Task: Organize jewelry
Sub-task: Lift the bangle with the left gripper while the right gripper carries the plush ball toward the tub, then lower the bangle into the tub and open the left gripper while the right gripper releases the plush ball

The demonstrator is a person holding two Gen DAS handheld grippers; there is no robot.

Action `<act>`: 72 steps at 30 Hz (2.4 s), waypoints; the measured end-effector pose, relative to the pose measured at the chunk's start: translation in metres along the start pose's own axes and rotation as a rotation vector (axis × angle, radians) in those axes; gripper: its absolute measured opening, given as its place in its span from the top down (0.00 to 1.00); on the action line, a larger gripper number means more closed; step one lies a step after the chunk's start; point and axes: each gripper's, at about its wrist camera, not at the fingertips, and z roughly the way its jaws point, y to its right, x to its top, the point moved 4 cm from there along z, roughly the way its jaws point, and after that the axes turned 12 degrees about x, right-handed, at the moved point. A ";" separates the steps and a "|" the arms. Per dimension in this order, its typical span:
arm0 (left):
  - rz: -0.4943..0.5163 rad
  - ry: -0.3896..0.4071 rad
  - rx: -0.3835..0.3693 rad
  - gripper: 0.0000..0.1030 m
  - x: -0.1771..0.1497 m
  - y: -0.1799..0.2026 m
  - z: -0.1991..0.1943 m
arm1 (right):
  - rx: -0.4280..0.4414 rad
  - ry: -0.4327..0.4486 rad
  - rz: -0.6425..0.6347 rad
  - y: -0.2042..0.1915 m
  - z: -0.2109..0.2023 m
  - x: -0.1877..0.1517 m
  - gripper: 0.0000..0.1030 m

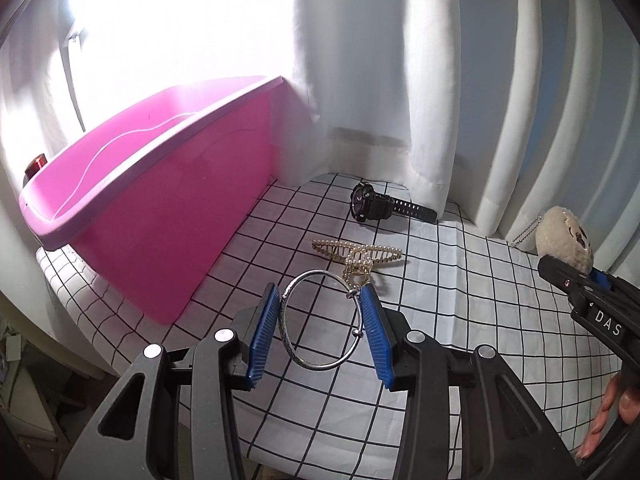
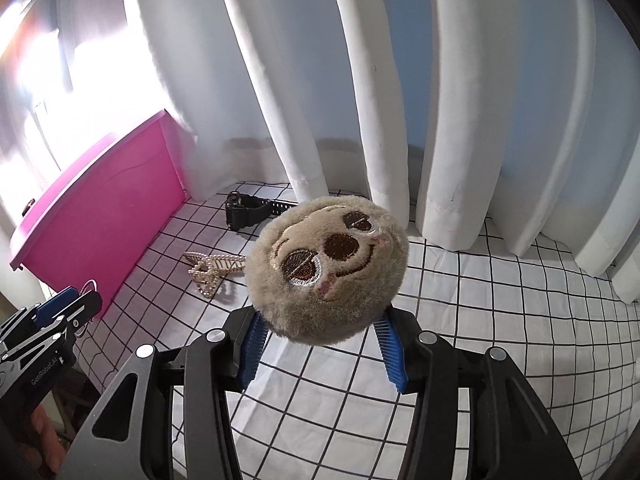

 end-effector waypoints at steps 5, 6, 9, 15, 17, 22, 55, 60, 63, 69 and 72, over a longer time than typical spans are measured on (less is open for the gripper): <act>0.007 0.015 -0.048 0.60 0.011 -0.020 -0.016 | -0.005 0.031 -0.010 -0.026 -0.017 0.006 0.53; 0.007 0.015 -0.057 0.60 0.013 -0.024 -0.019 | -0.005 0.037 -0.011 -0.030 -0.022 0.008 0.53; 0.014 0.026 -0.078 0.60 0.018 -0.038 -0.028 | 0.000 0.059 -0.019 -0.047 -0.033 0.013 0.53; 0.004 0.048 -0.095 0.60 0.027 -0.075 -0.043 | 0.012 0.091 -0.055 -0.083 -0.047 0.024 0.53; 0.003 0.057 -0.094 0.60 0.032 -0.087 -0.047 | 0.019 0.097 -0.072 -0.096 -0.048 0.028 0.53; -0.022 0.082 -0.093 0.60 0.049 -0.118 -0.052 | 0.048 0.119 -0.111 -0.125 -0.047 0.043 0.53; -0.033 0.090 -0.075 0.60 0.143 -0.257 0.061 | 0.257 0.022 -0.281 -0.298 0.093 0.126 0.53; -0.002 0.043 -0.084 0.60 0.144 -0.255 0.095 | 0.259 -0.042 -0.290 -0.310 0.126 0.130 0.53; -0.005 0.000 -0.097 0.60 0.145 -0.255 0.111 | 0.259 -0.076 -0.296 -0.313 0.139 0.130 0.53; 0.014 -0.087 -0.111 0.59 0.145 -0.251 0.134 | 0.242 -0.172 -0.284 -0.319 0.167 0.133 0.53; 0.026 -0.139 -0.114 0.59 0.143 -0.249 0.144 | 0.216 -0.186 -0.280 -0.319 0.174 0.134 0.53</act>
